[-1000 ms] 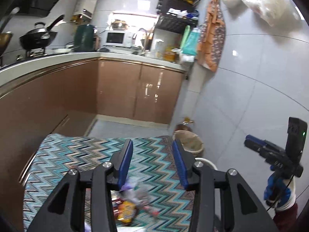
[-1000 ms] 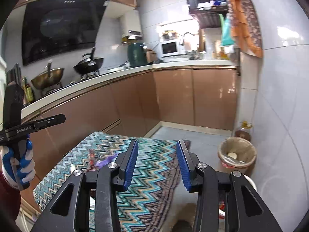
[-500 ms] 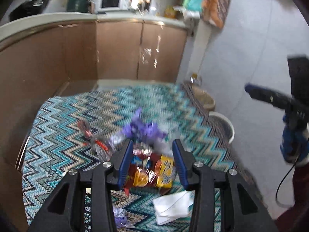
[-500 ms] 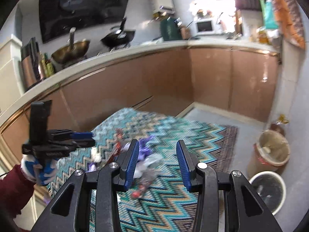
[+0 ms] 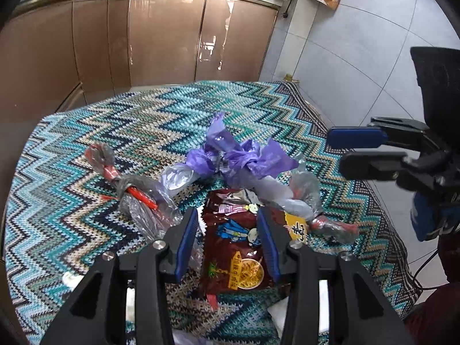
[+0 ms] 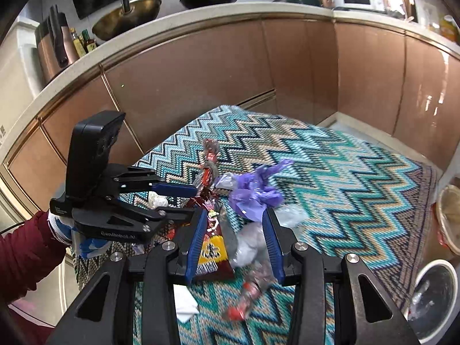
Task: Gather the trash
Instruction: 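Grasp the brown snack bag with the left gripper while the right grasps purple bag, then carry the brown snack bag with the left gripper over the white bin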
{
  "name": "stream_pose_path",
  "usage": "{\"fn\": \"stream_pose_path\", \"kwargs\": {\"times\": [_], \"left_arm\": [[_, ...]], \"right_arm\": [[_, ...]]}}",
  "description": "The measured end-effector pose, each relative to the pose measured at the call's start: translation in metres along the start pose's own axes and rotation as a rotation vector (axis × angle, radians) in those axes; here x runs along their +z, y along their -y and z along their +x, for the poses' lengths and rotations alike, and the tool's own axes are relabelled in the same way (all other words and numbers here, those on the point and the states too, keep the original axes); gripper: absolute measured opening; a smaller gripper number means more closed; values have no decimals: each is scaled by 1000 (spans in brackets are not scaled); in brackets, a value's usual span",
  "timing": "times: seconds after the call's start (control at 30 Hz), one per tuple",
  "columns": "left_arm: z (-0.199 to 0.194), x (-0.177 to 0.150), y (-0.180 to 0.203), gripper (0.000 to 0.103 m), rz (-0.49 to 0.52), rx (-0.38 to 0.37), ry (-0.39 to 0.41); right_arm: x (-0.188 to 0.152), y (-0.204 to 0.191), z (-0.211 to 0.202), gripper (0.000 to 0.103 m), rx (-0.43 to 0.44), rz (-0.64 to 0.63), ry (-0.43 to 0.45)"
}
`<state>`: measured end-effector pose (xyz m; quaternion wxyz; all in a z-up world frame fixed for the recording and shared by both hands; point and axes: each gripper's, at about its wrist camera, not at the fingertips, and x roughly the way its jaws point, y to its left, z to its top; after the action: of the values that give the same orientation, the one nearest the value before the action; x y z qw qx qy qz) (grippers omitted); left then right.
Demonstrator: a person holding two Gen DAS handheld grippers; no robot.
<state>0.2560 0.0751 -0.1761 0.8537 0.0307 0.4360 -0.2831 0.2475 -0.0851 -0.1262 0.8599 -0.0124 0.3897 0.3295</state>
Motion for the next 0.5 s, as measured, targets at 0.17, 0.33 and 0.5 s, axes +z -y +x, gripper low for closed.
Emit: {"fn": "stream_pose_path", "kwargs": {"times": [0.17, 0.33, 0.5], "left_arm": [[6, -2, -2, 40, -8, -40, -9], [7, -6, -2, 31, -12, -56, -9], [5, -12, -2, 11, -27, -67, -17]], "right_arm": [[5, 0, 29, 41, -2, -6, -47], [6, 5, 52, 41, -35, 0, -78], [7, 8, 60, 23, -52, 1, -88]]}}
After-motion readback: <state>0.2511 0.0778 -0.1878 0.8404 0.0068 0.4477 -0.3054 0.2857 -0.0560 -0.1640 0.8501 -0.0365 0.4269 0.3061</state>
